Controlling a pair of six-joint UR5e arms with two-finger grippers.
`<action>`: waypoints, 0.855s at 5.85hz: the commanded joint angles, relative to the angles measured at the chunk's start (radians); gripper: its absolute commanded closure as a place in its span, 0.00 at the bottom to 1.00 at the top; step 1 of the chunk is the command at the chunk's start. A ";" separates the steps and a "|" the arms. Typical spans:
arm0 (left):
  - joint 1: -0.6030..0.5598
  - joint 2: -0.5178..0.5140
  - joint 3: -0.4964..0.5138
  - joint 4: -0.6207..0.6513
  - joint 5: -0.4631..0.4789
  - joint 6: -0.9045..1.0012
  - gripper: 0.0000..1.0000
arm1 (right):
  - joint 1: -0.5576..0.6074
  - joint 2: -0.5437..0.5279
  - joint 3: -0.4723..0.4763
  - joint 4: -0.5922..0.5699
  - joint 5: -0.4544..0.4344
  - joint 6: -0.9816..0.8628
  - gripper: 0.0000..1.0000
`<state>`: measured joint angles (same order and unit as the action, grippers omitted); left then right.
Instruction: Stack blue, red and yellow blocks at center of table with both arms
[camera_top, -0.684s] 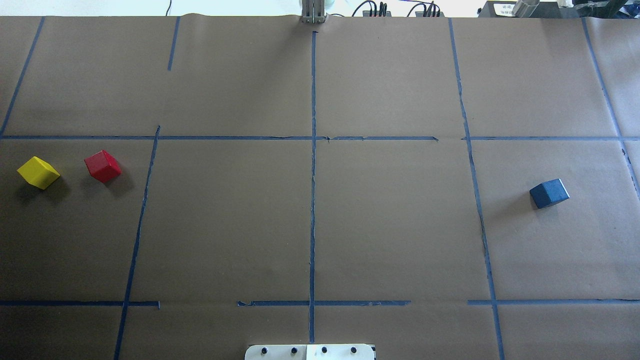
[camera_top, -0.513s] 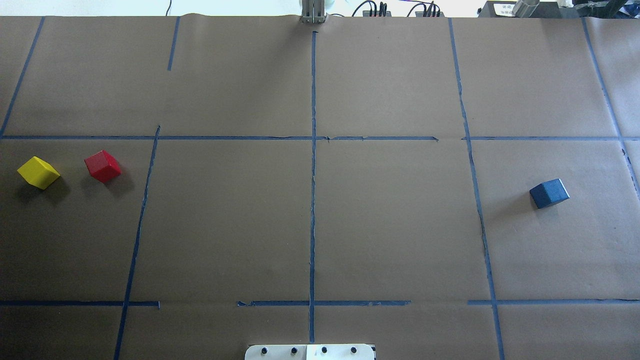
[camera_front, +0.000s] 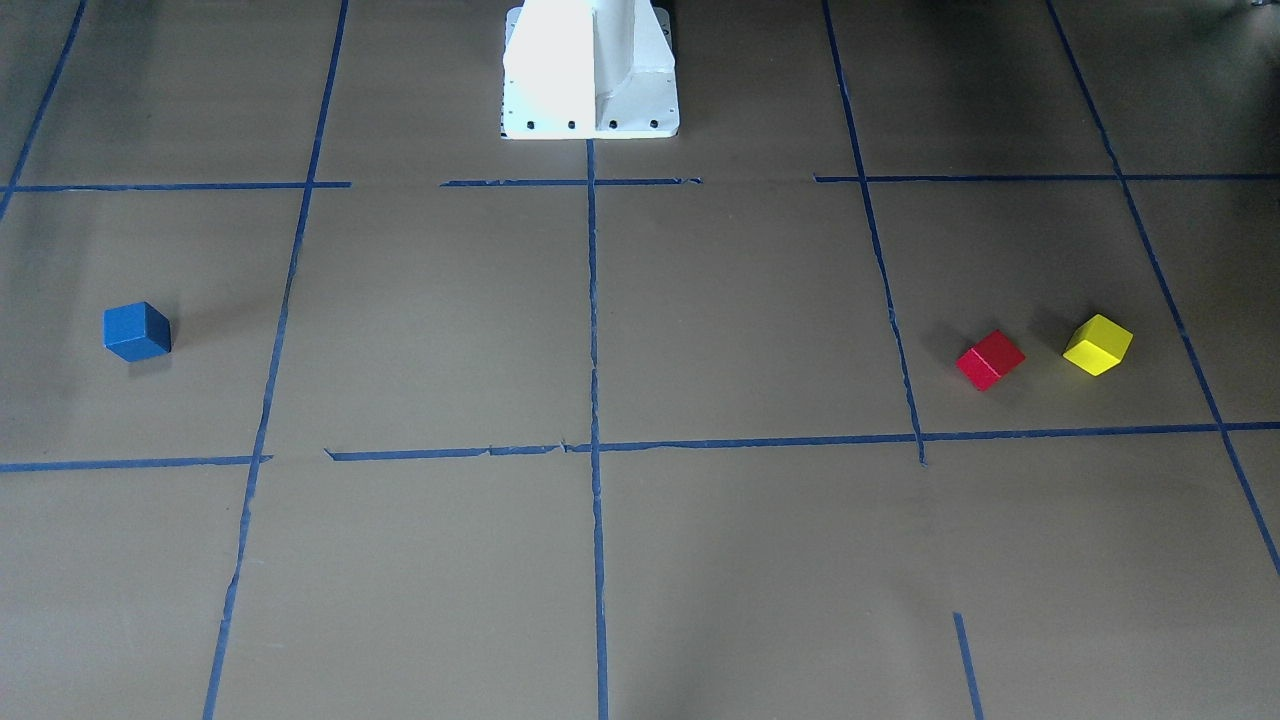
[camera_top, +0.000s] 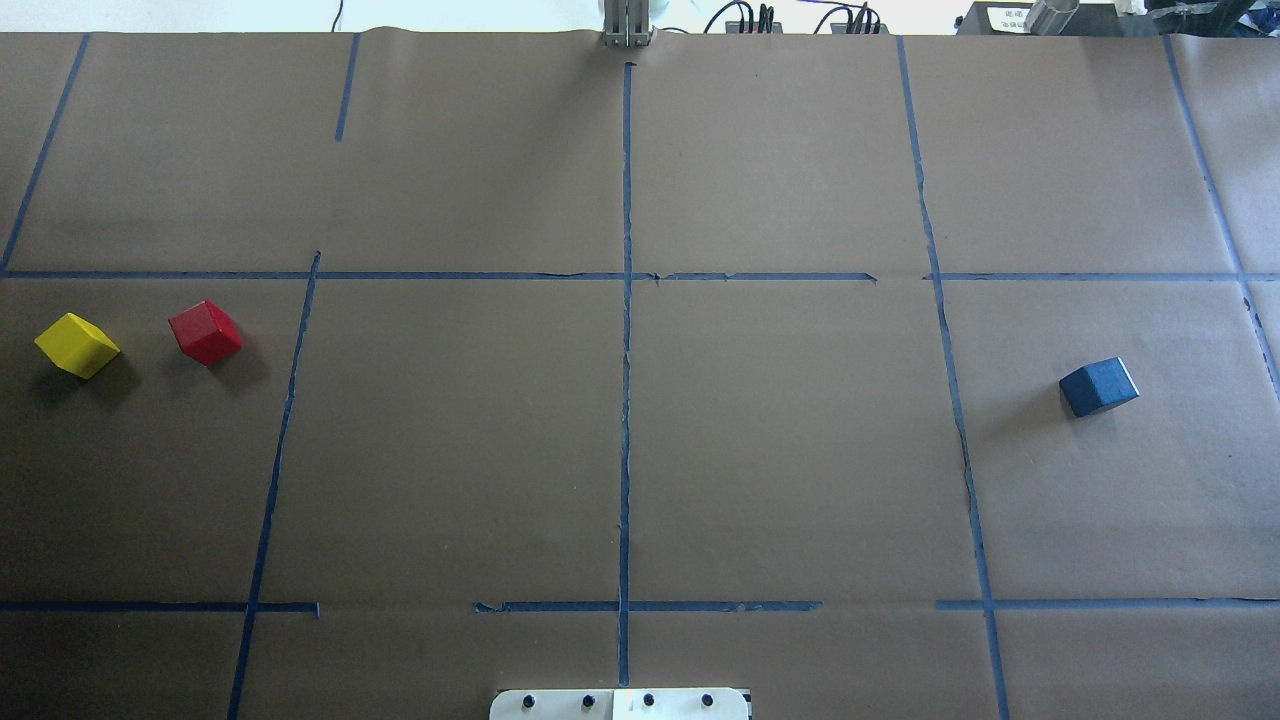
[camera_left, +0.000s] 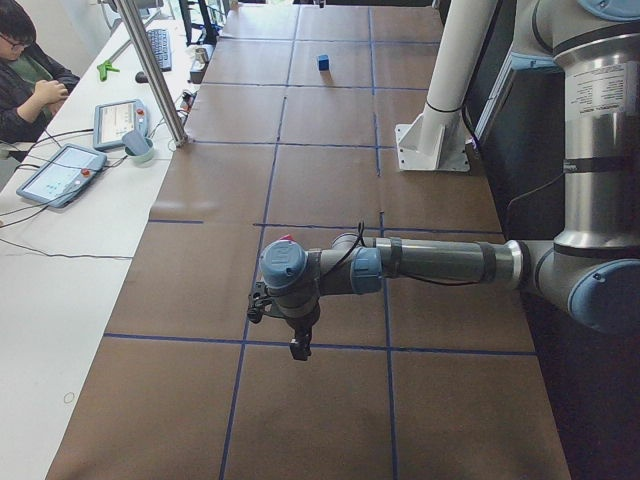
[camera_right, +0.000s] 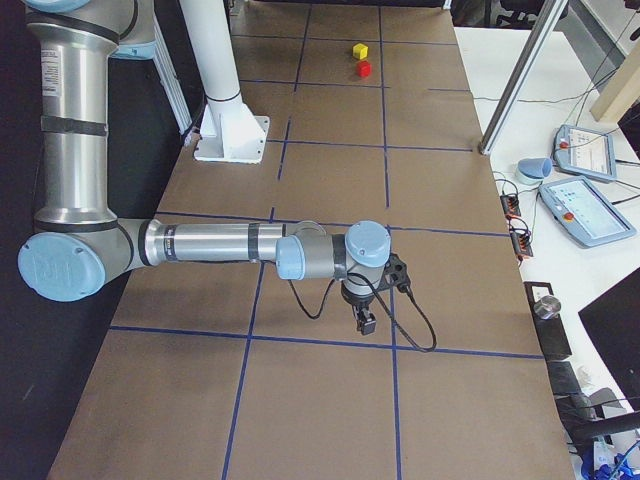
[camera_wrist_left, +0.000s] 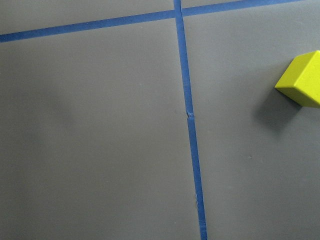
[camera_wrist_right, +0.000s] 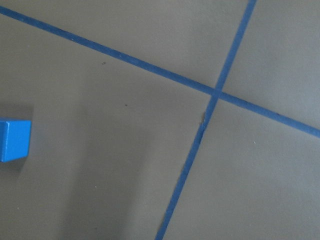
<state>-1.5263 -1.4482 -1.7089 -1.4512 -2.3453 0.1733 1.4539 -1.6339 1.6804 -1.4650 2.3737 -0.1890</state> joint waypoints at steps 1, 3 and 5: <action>0.000 0.000 0.000 0.000 0.000 0.000 0.00 | -0.222 0.003 0.015 0.307 -0.009 0.458 0.00; 0.000 0.000 0.002 0.002 0.000 0.000 0.00 | -0.415 0.003 0.018 0.434 -0.144 0.679 0.00; 0.000 0.000 0.009 0.000 0.000 0.000 0.00 | -0.455 0.002 0.009 0.433 -0.159 0.678 0.00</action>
<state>-1.5263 -1.4481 -1.7029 -1.4501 -2.3455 0.1734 1.0226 -1.6316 1.6932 -1.0351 2.2228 0.4829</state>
